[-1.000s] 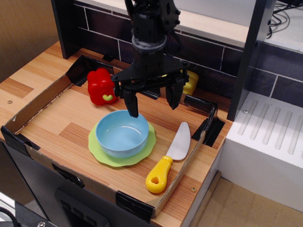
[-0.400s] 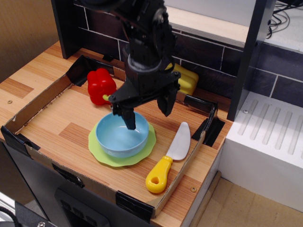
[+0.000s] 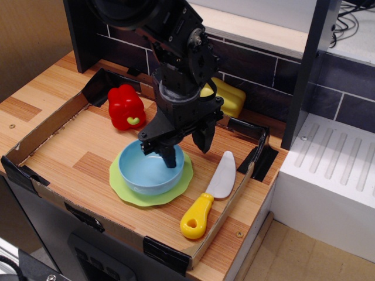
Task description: Take bowl off plate
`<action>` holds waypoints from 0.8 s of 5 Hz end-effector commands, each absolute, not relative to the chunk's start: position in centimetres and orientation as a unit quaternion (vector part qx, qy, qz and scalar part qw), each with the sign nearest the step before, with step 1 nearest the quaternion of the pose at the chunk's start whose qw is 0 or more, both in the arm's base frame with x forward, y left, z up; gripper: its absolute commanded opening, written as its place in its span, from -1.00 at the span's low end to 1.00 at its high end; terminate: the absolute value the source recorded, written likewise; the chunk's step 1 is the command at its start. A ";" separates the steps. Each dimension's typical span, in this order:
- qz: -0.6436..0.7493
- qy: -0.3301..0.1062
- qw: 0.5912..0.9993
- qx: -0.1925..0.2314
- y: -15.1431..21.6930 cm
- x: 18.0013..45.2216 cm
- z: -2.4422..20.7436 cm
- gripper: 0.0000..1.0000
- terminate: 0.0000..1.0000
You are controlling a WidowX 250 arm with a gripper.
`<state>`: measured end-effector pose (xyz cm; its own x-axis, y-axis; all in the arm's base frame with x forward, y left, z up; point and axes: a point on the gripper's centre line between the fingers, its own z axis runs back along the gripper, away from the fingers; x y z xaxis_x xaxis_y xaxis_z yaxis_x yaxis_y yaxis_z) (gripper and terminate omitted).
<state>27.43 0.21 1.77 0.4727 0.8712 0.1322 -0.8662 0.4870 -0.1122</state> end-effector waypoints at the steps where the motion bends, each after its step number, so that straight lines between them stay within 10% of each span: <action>1: 0.509 -0.082 0.856 -0.030 0.6 28.0 2.1 -1.00 -1.00; 4: 0.486 -0.069 0.870 -0.038 2.5 27.9 5.2 -1.00 -1.00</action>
<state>26.74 2.46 3.63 0.5267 0.8490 0.0427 -0.8444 0.5283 -0.0893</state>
